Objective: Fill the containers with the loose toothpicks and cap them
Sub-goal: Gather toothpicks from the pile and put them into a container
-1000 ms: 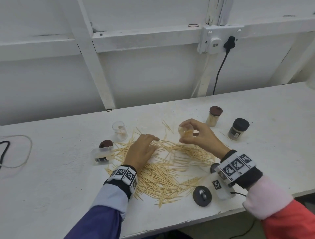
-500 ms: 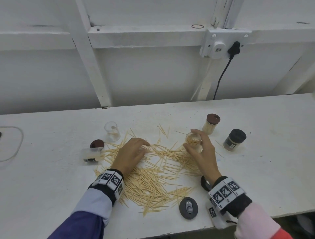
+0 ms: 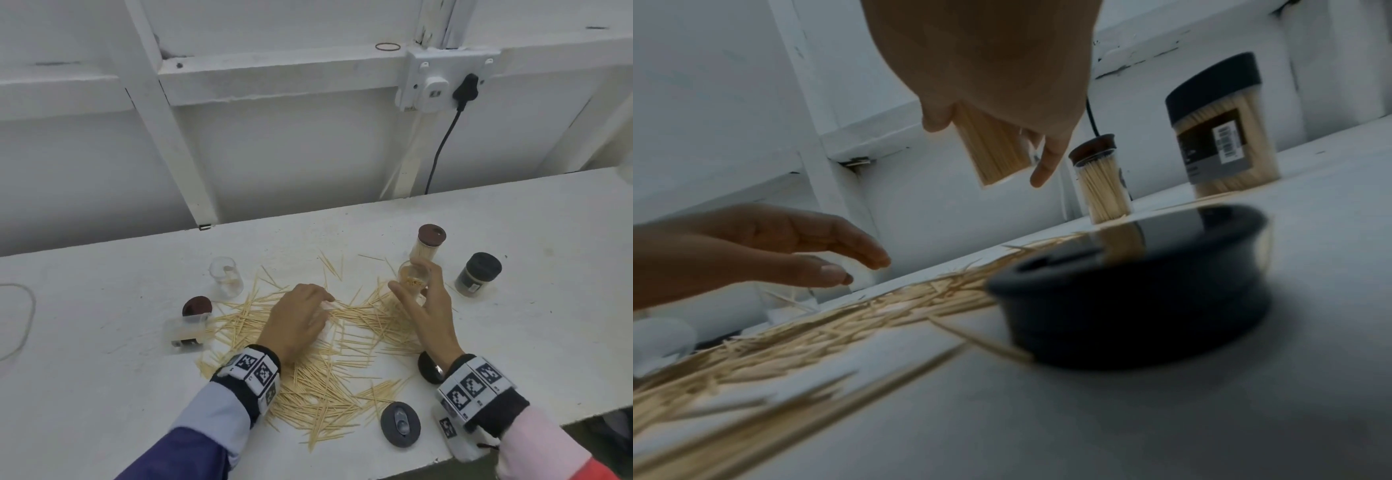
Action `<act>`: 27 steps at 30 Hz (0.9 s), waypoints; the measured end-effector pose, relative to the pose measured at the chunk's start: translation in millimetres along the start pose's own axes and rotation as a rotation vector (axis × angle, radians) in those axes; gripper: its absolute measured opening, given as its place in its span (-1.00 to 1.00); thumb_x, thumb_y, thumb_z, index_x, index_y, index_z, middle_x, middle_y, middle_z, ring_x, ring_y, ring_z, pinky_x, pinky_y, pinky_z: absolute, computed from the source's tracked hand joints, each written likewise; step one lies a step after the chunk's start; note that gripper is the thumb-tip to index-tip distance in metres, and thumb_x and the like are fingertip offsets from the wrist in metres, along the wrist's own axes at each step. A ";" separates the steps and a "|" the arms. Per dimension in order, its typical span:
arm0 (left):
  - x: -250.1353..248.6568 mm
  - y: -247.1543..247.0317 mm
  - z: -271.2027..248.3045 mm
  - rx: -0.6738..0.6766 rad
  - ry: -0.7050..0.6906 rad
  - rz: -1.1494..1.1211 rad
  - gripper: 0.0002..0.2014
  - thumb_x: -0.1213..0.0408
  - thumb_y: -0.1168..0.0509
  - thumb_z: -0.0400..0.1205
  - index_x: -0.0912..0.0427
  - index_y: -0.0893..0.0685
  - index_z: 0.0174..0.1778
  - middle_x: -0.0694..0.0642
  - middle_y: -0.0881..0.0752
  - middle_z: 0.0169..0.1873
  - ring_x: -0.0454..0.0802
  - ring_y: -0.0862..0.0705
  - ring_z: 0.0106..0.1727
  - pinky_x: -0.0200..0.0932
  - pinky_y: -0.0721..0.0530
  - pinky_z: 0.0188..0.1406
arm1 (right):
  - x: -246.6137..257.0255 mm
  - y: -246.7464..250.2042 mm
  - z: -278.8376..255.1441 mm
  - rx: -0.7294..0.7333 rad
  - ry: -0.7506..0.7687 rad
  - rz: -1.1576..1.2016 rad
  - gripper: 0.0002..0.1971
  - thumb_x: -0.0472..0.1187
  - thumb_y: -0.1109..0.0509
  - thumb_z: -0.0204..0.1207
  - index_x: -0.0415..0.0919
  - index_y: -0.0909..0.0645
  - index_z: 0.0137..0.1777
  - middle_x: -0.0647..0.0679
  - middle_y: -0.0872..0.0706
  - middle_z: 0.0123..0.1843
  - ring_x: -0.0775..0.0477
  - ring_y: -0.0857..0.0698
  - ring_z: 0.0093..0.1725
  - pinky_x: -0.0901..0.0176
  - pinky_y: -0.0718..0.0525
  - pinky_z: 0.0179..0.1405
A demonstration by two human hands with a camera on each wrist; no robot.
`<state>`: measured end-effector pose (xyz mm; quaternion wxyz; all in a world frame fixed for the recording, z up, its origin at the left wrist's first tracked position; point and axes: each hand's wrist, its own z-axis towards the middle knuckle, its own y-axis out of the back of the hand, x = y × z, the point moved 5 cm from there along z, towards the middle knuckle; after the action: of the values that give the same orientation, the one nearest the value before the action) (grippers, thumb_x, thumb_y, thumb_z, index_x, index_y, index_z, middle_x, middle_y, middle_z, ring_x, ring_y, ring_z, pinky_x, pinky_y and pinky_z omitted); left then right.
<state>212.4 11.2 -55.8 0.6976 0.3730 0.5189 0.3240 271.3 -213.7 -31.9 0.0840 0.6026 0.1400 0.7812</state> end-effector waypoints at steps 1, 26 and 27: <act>-6.3 -4.9 6.2 0.050 -0.023 0.022 -0.68 0.19 -0.25 0.69 0.10 -0.60 0.36 -0.02 -0.60 0.29 -0.07 -0.49 0.34 -0.07 -0.52 0.27 | -0.5 0.7 0.2 -0.009 -0.005 0.000 -0.48 0.15 -0.43 0.45 0.11 -0.38 0.36 0.15 -0.59 0.29 0.24 -0.55 0.32 0.24 -0.48 0.25; -55.4 -37.6 40.8 0.317 -0.323 0.623 -0.84 0.31 -0.31 0.62 0.07 -0.80 -0.02 0.02 -0.76 -0.18 0.10 -0.67 0.01 0.06 -0.52 0.22 | -1.2 -16.3 -3.0 0.106 0.004 -0.095 -0.50 0.10 -0.49 0.49 0.02 -0.42 0.34 0.18 -0.62 0.18 0.43 -0.57 0.15 0.42 -0.46 0.05; -56.6 -35.9 40.4 0.299 -0.337 0.639 -0.90 0.32 -0.40 0.54 0.04 -0.81 -0.15 -0.01 -0.74 -0.29 0.07 -0.69 -0.09 0.04 -0.57 0.14 | -0.7 -17.7 -3.7 0.114 0.005 -0.103 -0.51 0.08 -0.48 0.49 0.01 -0.42 0.34 0.19 -0.62 0.18 0.44 -0.57 0.14 0.44 -0.46 0.04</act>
<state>239.5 -62.2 -51.8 0.5748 0.6614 0.2964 0.3798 267.2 -197.6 -39.0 0.0893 0.5964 0.2153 0.7681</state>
